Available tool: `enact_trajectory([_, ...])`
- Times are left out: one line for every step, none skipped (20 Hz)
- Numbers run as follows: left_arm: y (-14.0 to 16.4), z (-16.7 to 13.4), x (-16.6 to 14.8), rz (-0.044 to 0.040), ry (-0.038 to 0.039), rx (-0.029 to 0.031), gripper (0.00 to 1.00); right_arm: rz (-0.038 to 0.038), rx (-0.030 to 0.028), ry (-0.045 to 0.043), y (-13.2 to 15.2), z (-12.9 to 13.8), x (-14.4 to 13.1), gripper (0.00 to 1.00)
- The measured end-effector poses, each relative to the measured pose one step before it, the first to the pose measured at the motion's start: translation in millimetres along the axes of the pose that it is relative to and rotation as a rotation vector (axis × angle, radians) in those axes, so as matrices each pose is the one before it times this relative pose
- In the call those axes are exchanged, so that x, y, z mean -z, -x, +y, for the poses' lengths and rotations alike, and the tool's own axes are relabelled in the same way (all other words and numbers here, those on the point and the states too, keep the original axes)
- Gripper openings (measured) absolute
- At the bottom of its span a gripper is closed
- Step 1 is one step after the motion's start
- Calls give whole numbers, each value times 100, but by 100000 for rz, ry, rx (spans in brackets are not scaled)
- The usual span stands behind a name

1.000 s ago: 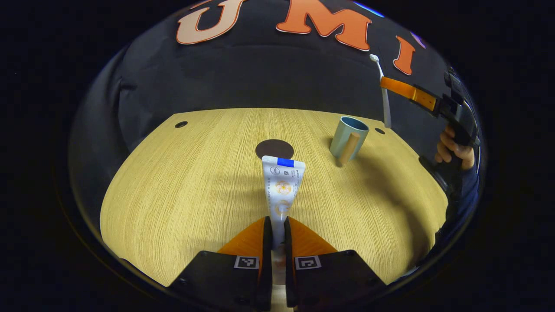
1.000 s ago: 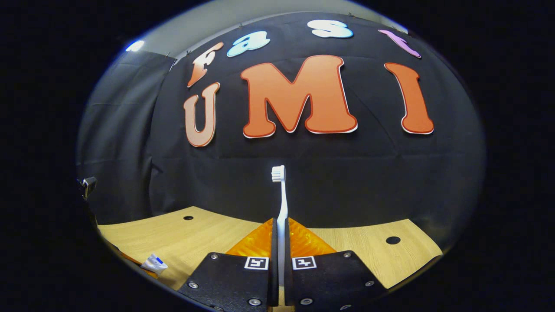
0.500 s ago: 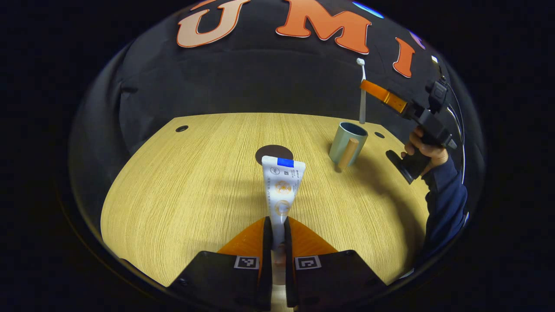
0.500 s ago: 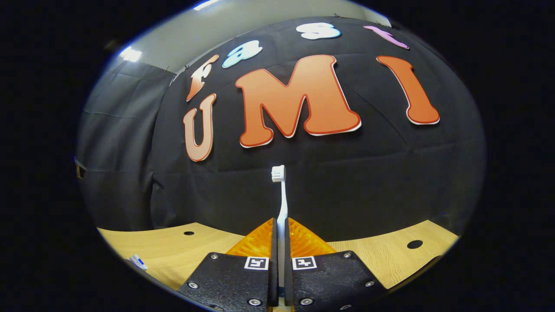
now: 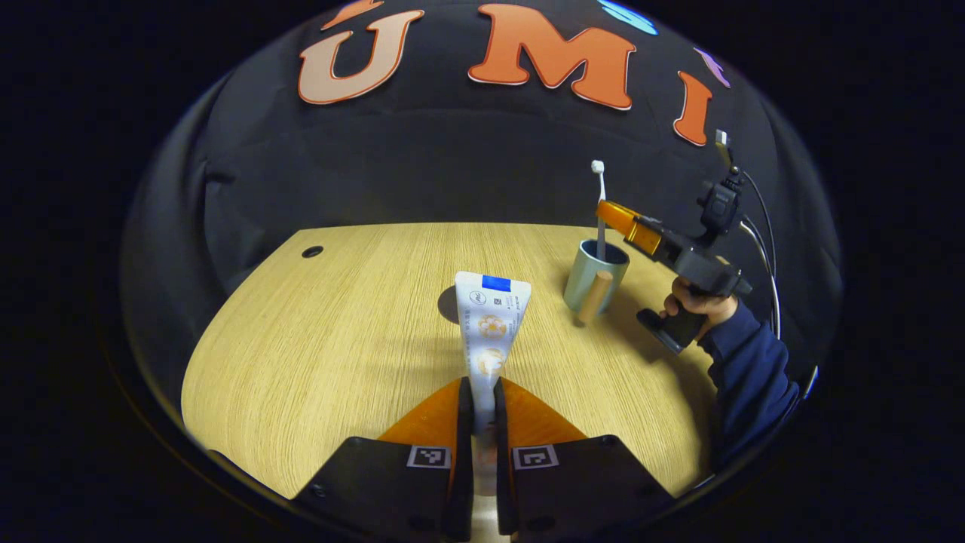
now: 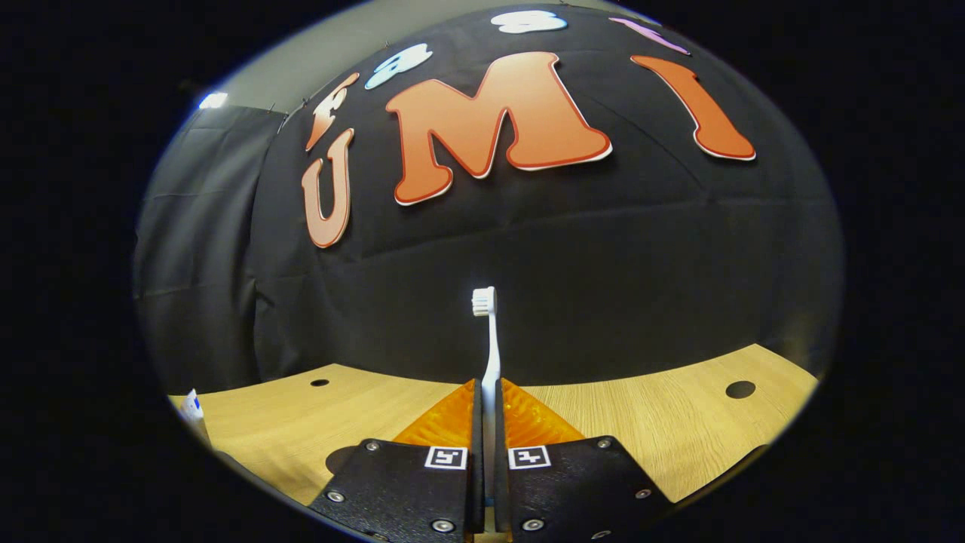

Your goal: Put the toothbrush and toothpaste on the desktop into the cup, then pick up the cup and place it on the coaster on the desktop.

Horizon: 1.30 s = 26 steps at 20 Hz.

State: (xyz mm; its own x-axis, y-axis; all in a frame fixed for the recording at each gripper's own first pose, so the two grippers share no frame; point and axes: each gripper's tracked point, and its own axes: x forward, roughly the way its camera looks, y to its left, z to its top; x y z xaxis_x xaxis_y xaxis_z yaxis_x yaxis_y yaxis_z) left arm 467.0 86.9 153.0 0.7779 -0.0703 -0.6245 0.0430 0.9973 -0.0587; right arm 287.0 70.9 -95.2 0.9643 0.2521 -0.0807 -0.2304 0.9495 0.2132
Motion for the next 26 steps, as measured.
enact_trajectory([49,-283,-684,-1262,-154,198,16,1395,-103,845,132,74,424,6])
enact_trajectory([115,-328,-786,-1417,213,430,16,657,84,691,91,53,299,6])
enact_trajectory([-200,-445,-627,-1471,40,469,16,859,16,382,223,119,336,6])
enact_trajectory([-136,-249,-747,-1711,-293,-29,16,1155,259,-448,97,15,225,6])
enact_trajectory([-192,-55,-516,-1582,-681,-295,15,1746,377,-605,34,-131,499,6])
enact_trajectory([-57,-83,-578,-1395,-727,-244,15,1815,723,-76,242,-67,339,6])
enact_trajectory([-24,-27,-537,-1226,-503,157,16,1346,743,514,161,-191,267,6])
enact_trajectory([-116,-164,-538,-1201,-316,478,16,889,825,325,252,-234,180,6])
enact_trajectory([-501,-528,-488,-1834,403,948,16,1026,469,-68,195,-163,160,5])
enact_trajectory([-510,-428,-656,-2213,590,895,16,2346,599,-512,199,-187,392,6])
enact_trajectory([-564,-5,-348,-1940,567,-103,16,2747,-146,-961,291,-117,437,7])
enact_trajectory([-648,29,-355,-1773,799,-809,16,2172,-632,-1096,305,3,431,9])
enact_trajectory([-675,-52,-76,-670,1095,137,16,132,-1488,-1733,433,185,-59,12])
enact_trajectory([-752,-186,-83,-593,1266,230,16,690,644,-516,516,-114,-68,24])
enact_trajectory([-695,-185,-153,-455,432,27,16,6,227,466,754,0,-299,29])
enact_trajectory([-355,-82,-409,-1038,206,-34,16,-546,-131,804,687,63,-436,35])
enact_trajectory([-277,-263,-620,-1602,-58,640,16,-784,-475,762,808,172,-507,37])
enact_trajectory([-192,-474,-588,-2059,291,1018,16,-933,-607,529,991,145,-387,42])
enact_trajectory([-125,-715,-426,-2435,281,1020,16,-181,-135,247,959,14,-227,45])
enact_trajectory([-62,-685,-489,-2367,365,1026,16,435,-325,400,914,130,26,50])
enact_trajectory([-334,-549,-486,-2278,530,1182,16,451,234,537,941,-34,-44,52])
enact_trajectory([-367,-745,-684,-2168,963,1750,16,186,199,861,993,-95,-94,57])
enact_trajectory([-776,-634,-666,-2813,1351,2748,16,-285,622,780,1014,-106,-93,60])
enact_trajectory([-618,-875,-652,-2786,2370,2803,16,-979,617,-86,842,-102,-133,66])
enact_trajectory([-669,-667,-159,-1530,2372,1994,16,-621,-795,234,886,250,-88,68])
enact_trajectory([-691,-373,-67,-944,1840,1008,16,-1143,32,291,821,83,-158,71])
